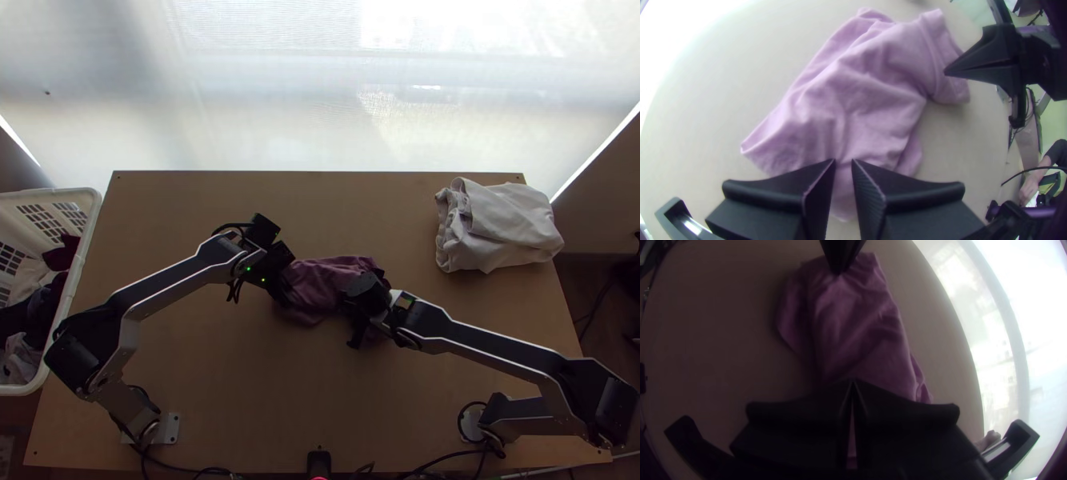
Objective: Fold the t-shirt
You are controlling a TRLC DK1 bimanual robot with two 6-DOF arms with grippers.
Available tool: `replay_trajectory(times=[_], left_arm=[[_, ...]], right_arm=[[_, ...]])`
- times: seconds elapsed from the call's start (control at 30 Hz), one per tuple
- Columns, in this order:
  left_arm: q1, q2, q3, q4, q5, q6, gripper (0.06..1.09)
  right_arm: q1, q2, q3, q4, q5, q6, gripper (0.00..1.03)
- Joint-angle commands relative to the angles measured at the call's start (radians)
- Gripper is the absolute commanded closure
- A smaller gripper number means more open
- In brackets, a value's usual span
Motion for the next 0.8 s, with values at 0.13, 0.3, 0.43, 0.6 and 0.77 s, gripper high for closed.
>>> replay_trajectory(times=[0.13, 0.3, 0.43, 0.6, 0.77], left_arm=[[0.033, 0.081, -0.019, 0.058, -0.018, 0.014, 0.89], [0.042, 0.084, -0.019, 0.059, -0.023, 0.020, 0.92], [0.044, 0.084, -0.022, 0.059, -0.029, 0.021, 0.92], [0.042, 0.075, -0.033, 0.056, -0.034, 0.027, 0.92], [0.029, 0.066, -0.035, 0.046, -0.035, 0.037, 0.92]], right_arm=[[-0.204, 0.061, -0.017, 0.022, -0.152, -0.080, 1.00], [-0.292, 0.113, -0.010, 0.048, -0.198, -0.132, 1.00], [-0.365, 0.182, 0.012, 0.094, -0.215, -0.184, 1.00], [-0.459, 0.258, 0.095, 0.108, -0.218, -0.238, 1.00], [-0.517, 0.304, 0.180, 0.117, -0.218, -0.260, 1.00]])
